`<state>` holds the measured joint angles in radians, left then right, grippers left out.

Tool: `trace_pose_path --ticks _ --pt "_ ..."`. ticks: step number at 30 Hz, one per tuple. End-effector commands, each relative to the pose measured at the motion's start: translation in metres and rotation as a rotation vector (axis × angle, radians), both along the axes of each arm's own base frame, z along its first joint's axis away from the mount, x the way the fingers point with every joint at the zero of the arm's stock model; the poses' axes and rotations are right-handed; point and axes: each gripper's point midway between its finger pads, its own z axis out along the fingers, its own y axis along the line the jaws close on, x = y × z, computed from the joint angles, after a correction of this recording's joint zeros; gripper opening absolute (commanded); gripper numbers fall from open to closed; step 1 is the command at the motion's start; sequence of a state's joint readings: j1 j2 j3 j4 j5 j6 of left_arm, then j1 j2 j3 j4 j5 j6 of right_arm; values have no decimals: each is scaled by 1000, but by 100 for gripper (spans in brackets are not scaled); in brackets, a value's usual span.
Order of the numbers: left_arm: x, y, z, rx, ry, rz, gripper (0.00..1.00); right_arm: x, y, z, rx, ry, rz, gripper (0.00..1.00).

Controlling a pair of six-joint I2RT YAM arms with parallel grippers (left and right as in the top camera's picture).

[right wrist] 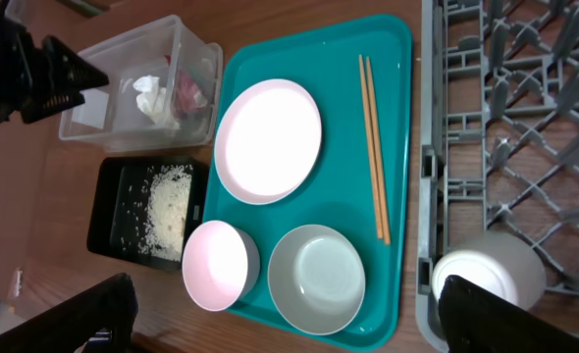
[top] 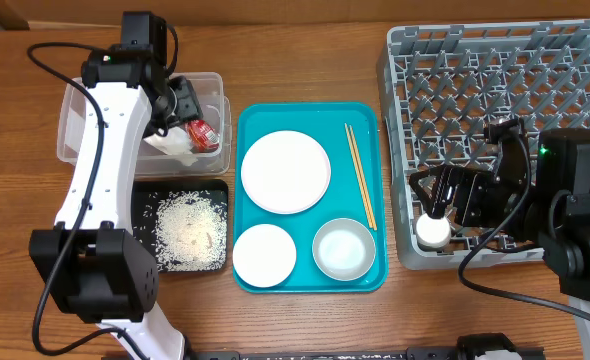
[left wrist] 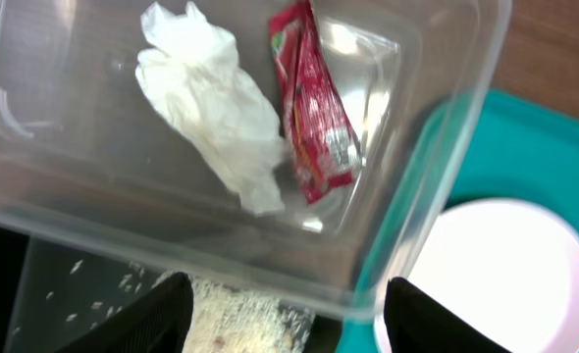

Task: Sort waste into correct bins and load items into the dishwasher
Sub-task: 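Drop the red wrapper into the clear bin with the left gripper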

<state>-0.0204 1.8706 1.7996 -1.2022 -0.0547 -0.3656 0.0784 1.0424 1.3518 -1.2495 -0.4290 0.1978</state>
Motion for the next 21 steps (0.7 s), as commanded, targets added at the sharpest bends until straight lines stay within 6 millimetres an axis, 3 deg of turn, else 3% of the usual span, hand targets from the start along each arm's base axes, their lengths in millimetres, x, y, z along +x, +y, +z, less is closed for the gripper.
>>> trace_pose_path --ticks 1,5,8,11,16,21 --pt "-21 -14 53 9 -93 -117 64 2 -2 8 -17 -52 9 100" --pt "-68 -26 93 14 -116 -194 62 9 -5 16 -34 -107 -10 100" --pt "-104 -35 125 11 -176 -229 67 12 -6 25 -34 -153 -15 100" --pt "-133 -42 150 6 -246 -264 100 12 -6 29 -31 -177 -15 100" --pt "-168 -41 171 -1 -306 -280 100 7 -4 27 -22 -159 -4 100" --pt "-181 -39 178 -1 -329 -280 100 4 -4 24 -21 -140 -2 100"
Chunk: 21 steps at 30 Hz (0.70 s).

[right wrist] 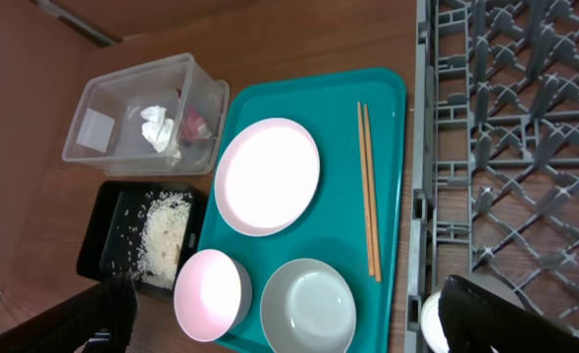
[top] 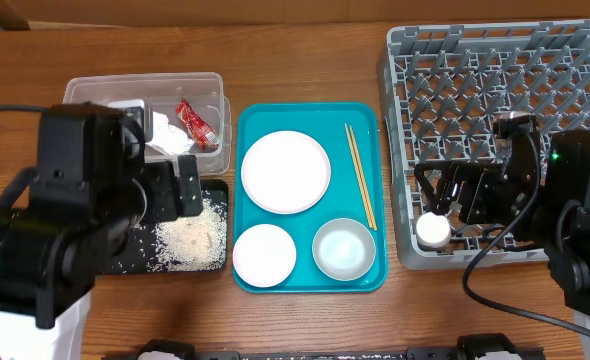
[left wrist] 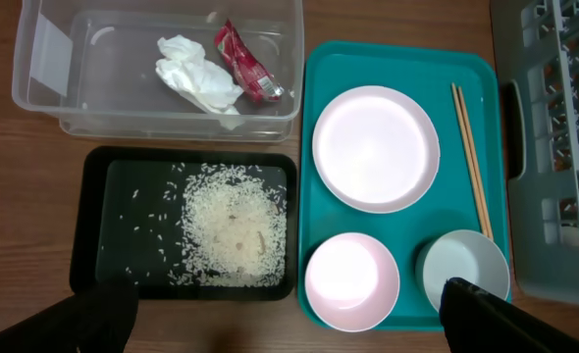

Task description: Sort waste into correct bins and load items into the dishwasher

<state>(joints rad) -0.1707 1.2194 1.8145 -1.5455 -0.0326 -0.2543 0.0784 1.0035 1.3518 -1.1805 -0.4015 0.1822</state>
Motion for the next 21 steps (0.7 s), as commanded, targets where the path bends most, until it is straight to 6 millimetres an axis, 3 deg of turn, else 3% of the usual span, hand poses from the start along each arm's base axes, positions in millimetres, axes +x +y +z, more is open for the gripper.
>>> trace_pose_path --ticks 1,21 --pt "-1 -2 2 3 -7 -21 100 -2 0 6 -1 -23 6 100" --pt "4 -3 -4 7 24 -21 100 4 1 -2 -4 13 6 100"
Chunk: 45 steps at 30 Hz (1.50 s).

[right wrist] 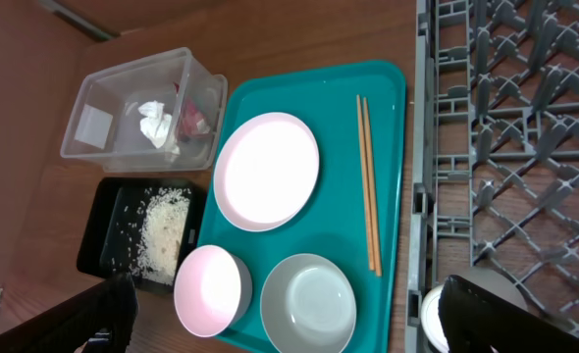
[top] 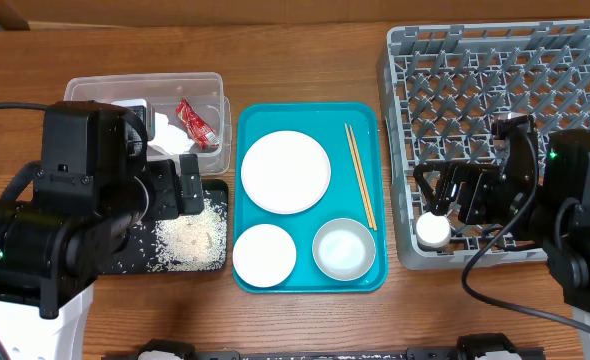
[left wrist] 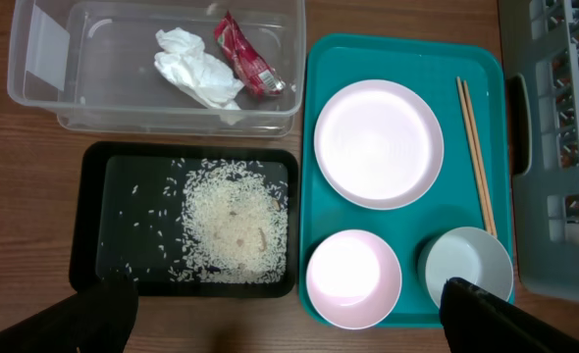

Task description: Sort waste into correct bins and load items into the dishwasher

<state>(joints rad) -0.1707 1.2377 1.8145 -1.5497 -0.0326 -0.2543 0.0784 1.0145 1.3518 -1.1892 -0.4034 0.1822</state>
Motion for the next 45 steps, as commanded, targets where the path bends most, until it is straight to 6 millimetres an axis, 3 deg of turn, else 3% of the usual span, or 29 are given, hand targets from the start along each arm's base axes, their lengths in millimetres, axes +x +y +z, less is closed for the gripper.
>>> trace_pose_path --ticks 1,15,21,25,29,32,41,45 --pt "1 -3 0 3 2 -21 100 5 0 0 -3 0 5 100" --pt "-1 -3 1 2 -4 -25 100 21 2 -20 -10 83 5 100" --pt "-25 2 9 -3 -56 -22 100 28 2 -32 -13 128 5 100" --pt "-17 10 20 32 -240 -16 100 33 3 -40 -16 160 5 100" --pt "3 -6 26 19 -519 -140 100 37 3 -48 -18 188 5 100" --pt "5 -11 12 3 -641 -181 100 40 3 -52 -19 204 5 100" --pt "-17 -9 -79 -51 -760 -184 100 44 3 -61 -21 234 5 100" --pt "-18 -10 -107 -52 -835 -190 100 44 3 -61 -21 234 5 100"
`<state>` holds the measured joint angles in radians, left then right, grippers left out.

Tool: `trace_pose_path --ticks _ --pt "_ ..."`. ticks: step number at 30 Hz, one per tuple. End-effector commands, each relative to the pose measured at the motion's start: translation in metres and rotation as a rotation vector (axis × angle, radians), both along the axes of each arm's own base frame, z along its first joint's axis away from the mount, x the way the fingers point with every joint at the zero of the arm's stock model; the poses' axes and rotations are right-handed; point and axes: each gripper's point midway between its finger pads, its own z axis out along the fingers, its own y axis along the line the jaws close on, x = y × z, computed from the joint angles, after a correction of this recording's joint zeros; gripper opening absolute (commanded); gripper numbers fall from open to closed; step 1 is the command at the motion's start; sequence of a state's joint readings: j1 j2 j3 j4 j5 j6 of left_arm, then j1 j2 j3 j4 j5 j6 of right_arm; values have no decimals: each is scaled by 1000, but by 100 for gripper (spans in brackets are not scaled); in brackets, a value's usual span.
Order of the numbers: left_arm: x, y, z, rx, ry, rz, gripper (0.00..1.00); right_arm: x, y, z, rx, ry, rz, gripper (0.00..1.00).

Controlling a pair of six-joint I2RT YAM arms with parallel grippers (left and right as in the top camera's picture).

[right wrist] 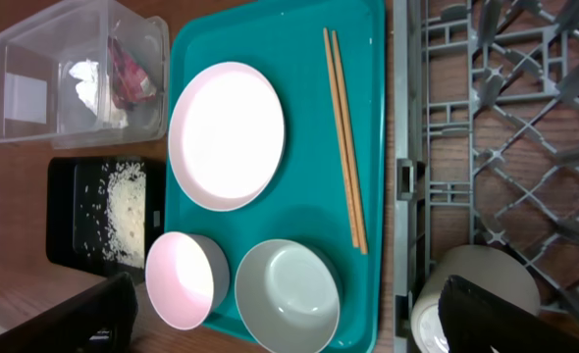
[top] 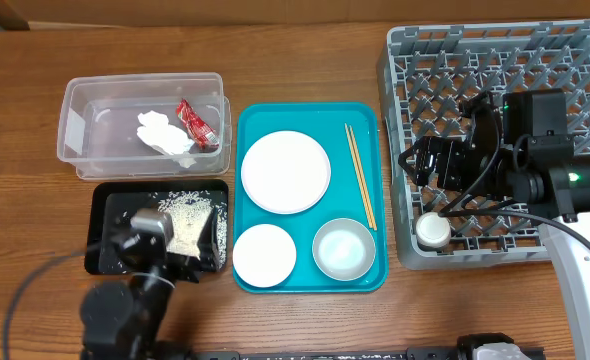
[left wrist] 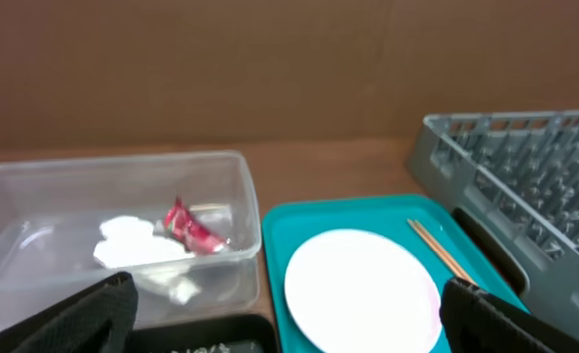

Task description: Sort waste into correct bins and load items into the dishwasher

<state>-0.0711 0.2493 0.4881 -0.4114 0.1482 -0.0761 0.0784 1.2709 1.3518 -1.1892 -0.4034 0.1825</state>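
A teal tray (top: 370, 120) carries a white plate (top: 285, 171), a pink bowl (right wrist: 180, 279), a grey bowl (right wrist: 288, 294) and a pair of chopsticks (top: 360, 175). The grey dish rack (top: 495, 70) holds a white cup (top: 434, 230) at its near left corner. My right gripper (right wrist: 289, 312) hangs open and empty above the tray's right side and the rack's left edge. My left gripper (left wrist: 289, 316) is open and empty, low at the table's front, facing the plate (left wrist: 361, 286) and the clear bin (left wrist: 113, 245).
The clear bin (top: 75, 100) at the back left holds a white tissue (top: 160, 132) and a red wrapper (top: 195, 124). In front of it lies a black tray (top: 110, 200) with scattered rice. A brown board stands behind the table.
My left arm has gone from high over the black tray, camera looking down, to low at the table's front edge, looking across it. My right arm sits further back over the rack.
My left gripper was open just over the clear bin, tissue and wrapper lying inside; my right was open near the cup in the rack. At the two following moments the left arm stood high over the black tray. Now it is drawn back, both grippers empty.
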Motion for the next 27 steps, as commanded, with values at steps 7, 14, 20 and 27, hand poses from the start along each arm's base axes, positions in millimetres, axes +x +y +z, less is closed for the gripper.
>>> trace_pose_path --ticks 7,14,20,27 --pt "0 -18 -58 -14 -116 -112 100 2 0 5 -1 -21 6 100" --pt "10 -17 -90 -61 -92 -95 100 2 0 5 -1 -21 6 100" --pt "11 -17 -91 -61 -95 -93 100 2 0 5 -1 -21 6 100" --pt "11 -17 -91 -61 -95 -93 100 2 0 5 -1 -21 6 100"
